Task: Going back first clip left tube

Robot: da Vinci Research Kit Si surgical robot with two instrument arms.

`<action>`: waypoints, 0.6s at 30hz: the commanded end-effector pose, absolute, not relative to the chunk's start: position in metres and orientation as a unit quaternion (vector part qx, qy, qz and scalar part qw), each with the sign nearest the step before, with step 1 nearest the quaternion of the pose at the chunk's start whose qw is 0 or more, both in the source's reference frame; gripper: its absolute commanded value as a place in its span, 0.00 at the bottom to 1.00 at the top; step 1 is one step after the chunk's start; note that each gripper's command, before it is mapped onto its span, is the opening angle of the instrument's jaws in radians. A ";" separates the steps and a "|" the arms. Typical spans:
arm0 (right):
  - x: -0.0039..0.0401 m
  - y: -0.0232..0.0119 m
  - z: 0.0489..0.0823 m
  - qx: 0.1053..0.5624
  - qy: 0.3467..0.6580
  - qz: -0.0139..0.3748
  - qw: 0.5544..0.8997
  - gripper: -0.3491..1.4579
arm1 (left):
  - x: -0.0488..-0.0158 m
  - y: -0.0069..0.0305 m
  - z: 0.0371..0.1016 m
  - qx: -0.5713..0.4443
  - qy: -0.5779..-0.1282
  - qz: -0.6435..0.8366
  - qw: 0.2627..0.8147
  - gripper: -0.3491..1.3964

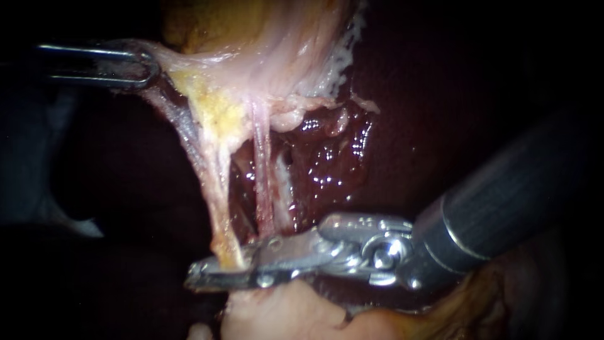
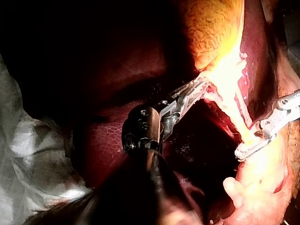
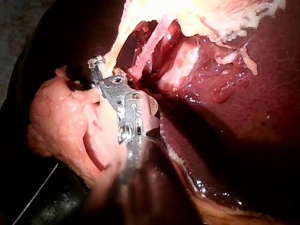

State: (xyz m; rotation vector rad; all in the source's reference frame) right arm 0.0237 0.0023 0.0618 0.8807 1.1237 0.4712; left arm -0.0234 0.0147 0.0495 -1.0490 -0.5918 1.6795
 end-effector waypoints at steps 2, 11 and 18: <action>0.0238 0.0023 0.0619 0.400 0.512 0.211 0.731 0.00 | -0.0234 0.0147 0.0495 -0.436 -0.245 0.698 0.512 0.00; 0.0240 0.0019 0.0625 0.397 0.522 0.213 0.724 0.40 | -0.0234 0.0147 0.0494 -0.436 -0.245 0.698 0.512 0.00; 0.0239 0.0030 0.0638 0.350 0.544 0.221 0.730 0.44 | -0.0234 0.0145 0.0493 -0.436 -0.245 0.698 0.512 0.00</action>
